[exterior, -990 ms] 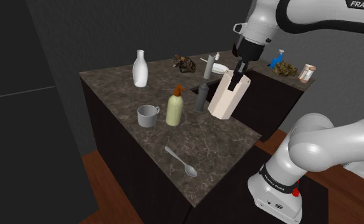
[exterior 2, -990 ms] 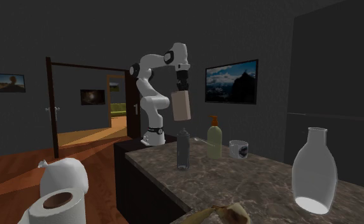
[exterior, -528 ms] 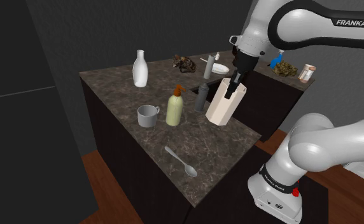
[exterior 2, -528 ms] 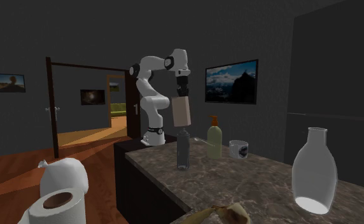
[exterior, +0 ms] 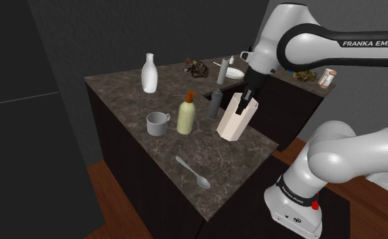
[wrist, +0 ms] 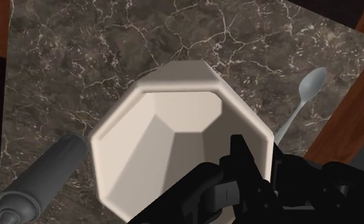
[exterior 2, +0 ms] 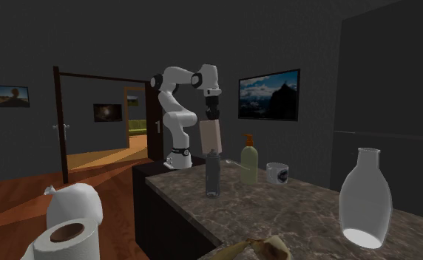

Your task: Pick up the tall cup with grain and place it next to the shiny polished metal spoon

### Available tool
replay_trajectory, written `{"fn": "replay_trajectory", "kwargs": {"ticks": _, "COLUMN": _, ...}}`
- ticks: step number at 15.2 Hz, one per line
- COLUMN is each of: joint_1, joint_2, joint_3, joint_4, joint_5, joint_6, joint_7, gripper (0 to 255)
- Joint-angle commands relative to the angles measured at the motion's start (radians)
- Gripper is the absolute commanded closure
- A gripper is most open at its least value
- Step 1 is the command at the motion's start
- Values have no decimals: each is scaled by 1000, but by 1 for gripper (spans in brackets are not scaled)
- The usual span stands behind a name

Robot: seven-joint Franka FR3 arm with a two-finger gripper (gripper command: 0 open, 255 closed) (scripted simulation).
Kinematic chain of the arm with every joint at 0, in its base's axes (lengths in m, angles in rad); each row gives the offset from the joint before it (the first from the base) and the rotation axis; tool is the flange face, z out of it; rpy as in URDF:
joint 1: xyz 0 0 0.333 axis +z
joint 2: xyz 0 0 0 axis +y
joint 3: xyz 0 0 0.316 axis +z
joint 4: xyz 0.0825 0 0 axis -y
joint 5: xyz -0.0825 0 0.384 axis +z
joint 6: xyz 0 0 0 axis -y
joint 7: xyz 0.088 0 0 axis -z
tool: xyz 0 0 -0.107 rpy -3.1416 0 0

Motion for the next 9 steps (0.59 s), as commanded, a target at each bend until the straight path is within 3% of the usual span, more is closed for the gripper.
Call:
{"fn": "replay_trajectory", "kwargs": {"ticks": 1, "joint_1": 1, "joint_2": -1, "joint_3": 1, "joint_4": -28, "joint_5": 2, "joint_6": 28, "joint_7": 0, "gripper": 255}}
{"fn": "replay_trajectory", "kwargs": {"ticks": 9, "joint_1": 4, "joint_2": 24, "joint_3": 5, "joint_4": -124, "joint_5": 8, "joint_6": 150, "joint_7": -5, "gripper": 255}}
